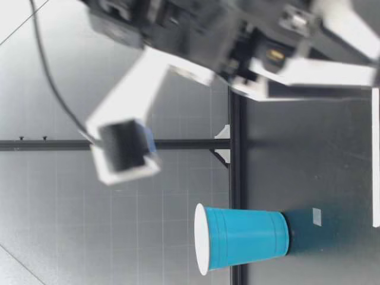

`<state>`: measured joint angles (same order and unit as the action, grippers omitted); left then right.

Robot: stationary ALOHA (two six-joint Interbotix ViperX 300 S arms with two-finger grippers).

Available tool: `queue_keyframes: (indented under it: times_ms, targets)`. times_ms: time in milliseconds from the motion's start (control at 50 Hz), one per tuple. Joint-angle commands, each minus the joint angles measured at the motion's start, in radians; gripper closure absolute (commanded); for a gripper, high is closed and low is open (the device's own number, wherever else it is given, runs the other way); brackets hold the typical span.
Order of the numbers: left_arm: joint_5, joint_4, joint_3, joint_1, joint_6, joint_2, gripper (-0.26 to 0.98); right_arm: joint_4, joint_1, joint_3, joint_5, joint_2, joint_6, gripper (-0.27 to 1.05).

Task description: Pick up the screwdriver with the right arm, hand it over to the left arm then place it into the cup.

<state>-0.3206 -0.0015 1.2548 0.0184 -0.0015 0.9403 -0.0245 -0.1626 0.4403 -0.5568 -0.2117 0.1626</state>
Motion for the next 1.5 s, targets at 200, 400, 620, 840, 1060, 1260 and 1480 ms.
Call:
queue_keyframes:
  times_ms: [200,400,620,840,1060,1260,1480]
  targets:
    - [-0.003,-0.002,-0.011,0.002,0.002,0.009,0.62,0.000,-0.025,-0.037,-0.020,-0.026,0.029,0.18]
    - [-0.003,-0.002,-0.009,0.002,0.000,0.009,0.62,0.002,-0.026,-0.035,-0.015,-0.043,0.040,0.18]
    - [-0.003,-0.002,-0.009,0.002,-0.002,0.009,0.62,0.006,-0.025,-0.035,-0.003,-0.064,0.041,0.18]
    - [-0.003,-0.002,-0.009,0.002,-0.002,0.009,0.62,0.011,-0.031,-0.035,0.026,-0.075,0.041,0.21]
    - [-0.003,-0.002,-0.009,0.002,-0.002,0.009,0.62,0.025,-0.055,-0.032,0.025,-0.077,0.040,0.44]
    - [-0.003,-0.002,-0.008,0.002,0.000,0.009,0.62,0.031,-0.061,-0.026,0.028,-0.067,0.040,0.60]
    - [-0.034,-0.002,0.009,0.003,0.008,-0.020,0.62,0.040,-0.058,0.000,0.064,-0.006,0.046,0.65]
